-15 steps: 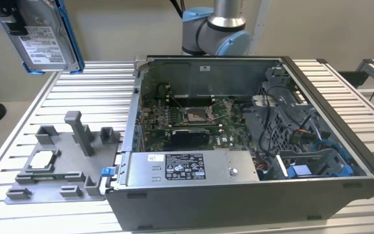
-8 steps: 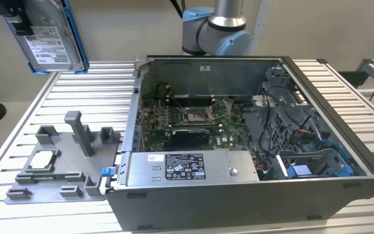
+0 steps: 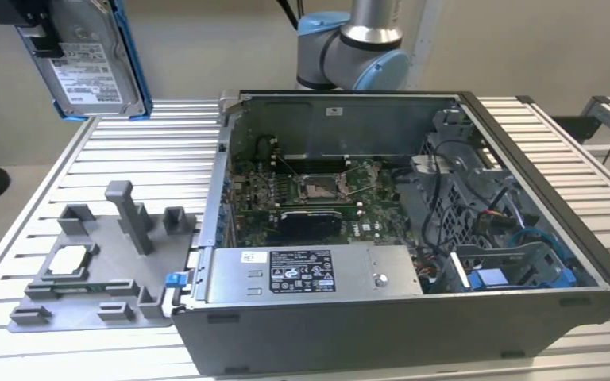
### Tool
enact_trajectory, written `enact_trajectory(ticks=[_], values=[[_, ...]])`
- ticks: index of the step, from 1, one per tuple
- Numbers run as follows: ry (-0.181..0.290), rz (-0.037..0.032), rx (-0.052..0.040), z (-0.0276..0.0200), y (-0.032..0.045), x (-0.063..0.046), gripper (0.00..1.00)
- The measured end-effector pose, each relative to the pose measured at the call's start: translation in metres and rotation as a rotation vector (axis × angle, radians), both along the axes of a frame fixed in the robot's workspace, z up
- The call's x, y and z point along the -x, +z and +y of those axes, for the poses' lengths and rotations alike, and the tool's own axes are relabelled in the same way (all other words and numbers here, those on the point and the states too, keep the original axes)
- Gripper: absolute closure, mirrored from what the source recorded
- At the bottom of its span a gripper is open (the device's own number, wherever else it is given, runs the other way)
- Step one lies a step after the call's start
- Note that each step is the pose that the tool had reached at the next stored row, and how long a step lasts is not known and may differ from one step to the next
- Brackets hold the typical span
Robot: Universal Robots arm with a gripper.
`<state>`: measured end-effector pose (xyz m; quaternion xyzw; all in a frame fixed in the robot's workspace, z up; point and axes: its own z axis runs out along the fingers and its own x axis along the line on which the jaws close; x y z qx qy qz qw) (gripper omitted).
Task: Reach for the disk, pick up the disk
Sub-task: 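Pick up the disk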
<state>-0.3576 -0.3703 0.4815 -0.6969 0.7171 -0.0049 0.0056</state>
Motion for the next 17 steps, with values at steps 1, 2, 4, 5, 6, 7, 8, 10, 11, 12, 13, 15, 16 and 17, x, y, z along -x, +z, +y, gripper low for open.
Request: enact_trajectory(ticks=[1, 2, 4, 5, 6, 7, 8, 10, 11, 12, 13, 15, 16, 17], values=[[0.000, 0.0000, 0.0000, 0.0000, 0.0000, -0.001, 1.00], [0.000, -0.0001, 0.0000, 0.0000, 0.0000, -0.003, 1.00], [0.000, -0.0001, 0.0000, 0.0000, 0.0000, -0.005, 1.00], [0.000, -0.0001, 0.0000, 0.0000, 0.0000, -0.006, 1.00], [0.000, 0.0000, 0.0000, 0.0000, 0.0000, -0.008, 1.00], [0.000, 0.0000, 0.0000, 0.0000, 0.0000, -0.009, 1.00], [0.000, 0.0000, 0.0000, 0.0000, 0.0000, -0.010, 1.00], [0.000, 0.0000, 0.0000, 0.0000, 0.0000, -0.012, 1.00], [0.000, 0.0001, 0.0000, 0.0000, 0.0000, -0.014, 1.00], [0.000, 0.0000, 0.0000, 0.0000, 0.0000, -0.015, 1.00], [0.000, 0.0001, 0.0000, 0.0000, 0.0000, -0.017, 1.00], [0.000, 0.0001, 0.0000, 0.0000, 0.0000, -0.019, 1.00], [0.000, 0.0001, 0.0000, 0.0000, 0.0000, -0.021, 1.00], [0.000, 0.0002, 0.0000, 0.0000, 0.0000, -0.022, 1.00]])
